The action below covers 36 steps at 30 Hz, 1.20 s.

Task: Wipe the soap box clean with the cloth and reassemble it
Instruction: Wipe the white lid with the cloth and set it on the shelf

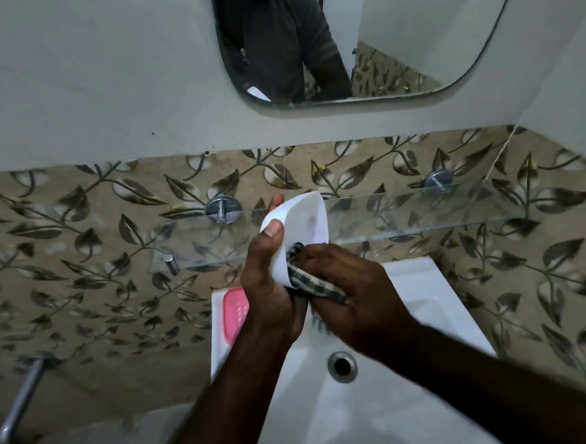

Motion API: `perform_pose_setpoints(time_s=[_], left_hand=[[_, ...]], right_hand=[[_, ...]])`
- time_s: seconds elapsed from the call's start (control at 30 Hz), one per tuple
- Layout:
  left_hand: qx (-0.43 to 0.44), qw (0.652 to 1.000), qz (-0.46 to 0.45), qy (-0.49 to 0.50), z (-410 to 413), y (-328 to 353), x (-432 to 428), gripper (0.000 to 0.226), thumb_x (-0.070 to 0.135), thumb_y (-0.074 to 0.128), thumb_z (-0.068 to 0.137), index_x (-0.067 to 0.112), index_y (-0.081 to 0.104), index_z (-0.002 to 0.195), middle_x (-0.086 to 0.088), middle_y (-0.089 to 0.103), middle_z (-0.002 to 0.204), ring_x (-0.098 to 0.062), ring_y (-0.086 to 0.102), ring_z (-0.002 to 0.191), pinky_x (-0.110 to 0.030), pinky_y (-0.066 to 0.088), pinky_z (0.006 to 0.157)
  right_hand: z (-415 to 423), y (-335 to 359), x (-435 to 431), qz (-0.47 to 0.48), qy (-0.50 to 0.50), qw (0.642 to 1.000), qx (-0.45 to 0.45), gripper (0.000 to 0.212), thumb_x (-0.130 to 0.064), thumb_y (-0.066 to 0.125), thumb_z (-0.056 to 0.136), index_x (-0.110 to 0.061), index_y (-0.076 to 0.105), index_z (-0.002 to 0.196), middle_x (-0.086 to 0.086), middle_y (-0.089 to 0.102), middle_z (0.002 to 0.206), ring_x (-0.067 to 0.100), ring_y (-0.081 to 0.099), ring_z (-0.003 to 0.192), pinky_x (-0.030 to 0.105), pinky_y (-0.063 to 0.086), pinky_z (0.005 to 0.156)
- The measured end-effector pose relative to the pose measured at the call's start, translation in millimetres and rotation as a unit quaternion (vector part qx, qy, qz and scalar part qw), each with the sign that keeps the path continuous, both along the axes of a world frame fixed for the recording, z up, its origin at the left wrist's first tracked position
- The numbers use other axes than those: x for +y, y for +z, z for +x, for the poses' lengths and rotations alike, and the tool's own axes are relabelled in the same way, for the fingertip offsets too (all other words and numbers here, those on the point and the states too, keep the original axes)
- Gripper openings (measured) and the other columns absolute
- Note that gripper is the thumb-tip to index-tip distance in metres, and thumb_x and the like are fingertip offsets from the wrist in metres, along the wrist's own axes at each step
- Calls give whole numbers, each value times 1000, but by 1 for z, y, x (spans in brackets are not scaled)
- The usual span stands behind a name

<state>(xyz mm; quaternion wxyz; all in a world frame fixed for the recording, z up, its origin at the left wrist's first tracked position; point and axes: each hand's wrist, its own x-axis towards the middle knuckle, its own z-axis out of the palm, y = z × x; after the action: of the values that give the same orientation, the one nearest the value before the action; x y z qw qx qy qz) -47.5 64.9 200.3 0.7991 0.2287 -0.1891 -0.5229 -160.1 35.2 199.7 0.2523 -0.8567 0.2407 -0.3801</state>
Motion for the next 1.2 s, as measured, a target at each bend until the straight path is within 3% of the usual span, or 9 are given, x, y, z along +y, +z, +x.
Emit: perform_pose_setpoints(time_s=[0.13,0.23,0.43,0.57,0.67,0.77,0.9,1.0,1.2], left_hand=[[22,1000,9,-1,-4,-2,2,112,45,90,41,9,48,139,-12,70,105,-24,67,95,-34,56,81],[-16,1000,2,13,-4,1,2,112,50,87,42,9,48,139,-8,72,106,-21,69,94,-30,56,75],[-17,1000,2,-12,-2,3,3,102,47,87,45,10,52,134,-8,69,107,-22,65,98,-32,55,81],[-14,1000,10,-11,-3,1,-1,83,48,88,44,13,64,115,-7,71,100,-19,68,91,-30,56,79],[-34,999,7,10,-1,3,-1,102,53,86,42,11,55,130,-9,68,110,-20,66,96,-29,56,79],[-36,999,-1,-3,4,1,1,115,53,86,42,9,46,140,-9,67,109,-23,64,98,-32,55,79],[-15,1000,5,-13,3,-2,3,113,48,88,41,9,47,139,-9,70,105,-24,66,96,-34,56,81],[-32,999,6,7,3,0,2,101,44,84,47,9,50,135,-9,70,107,-22,66,96,-30,56,79],[-29,999,-5,-33,12,5,4,113,49,87,42,10,47,140,-13,64,116,-29,59,108,-38,50,92]], right_hand=[[-2,-4,-10,18,-71,997,3,28,-19,56,79,-14,74,99,-2,74,104,15,69,98,37,55,83],[8,8,20,81,-15,994,-66,14,-12,59,81,-14,71,89,-3,71,91,12,66,89,32,53,79],[-5,-9,-8,-4,-21,1000,2,34,-18,55,79,-11,72,108,2,71,114,15,67,105,34,54,89],[4,-3,2,60,-64,995,-38,20,-23,55,79,-19,71,90,-8,68,91,7,64,85,25,51,74],[10,5,23,66,-7,996,-62,16,-8,60,79,-18,69,88,-3,66,88,12,64,85,26,51,75],[2,1,3,11,-8,1000,-8,29,-15,56,81,-12,72,104,3,72,107,16,67,100,29,54,88],[3,-4,-10,22,-68,997,2,31,-25,50,79,-15,72,97,0,71,99,15,66,93,33,54,79],[15,-1,18,76,-26,996,-46,19,-17,54,78,-13,69,89,-1,66,89,15,64,87,37,53,77],[-1,-10,-14,-37,-8,999,9,36,-11,59,76,-9,70,109,6,67,119,18,64,110,35,53,90]])
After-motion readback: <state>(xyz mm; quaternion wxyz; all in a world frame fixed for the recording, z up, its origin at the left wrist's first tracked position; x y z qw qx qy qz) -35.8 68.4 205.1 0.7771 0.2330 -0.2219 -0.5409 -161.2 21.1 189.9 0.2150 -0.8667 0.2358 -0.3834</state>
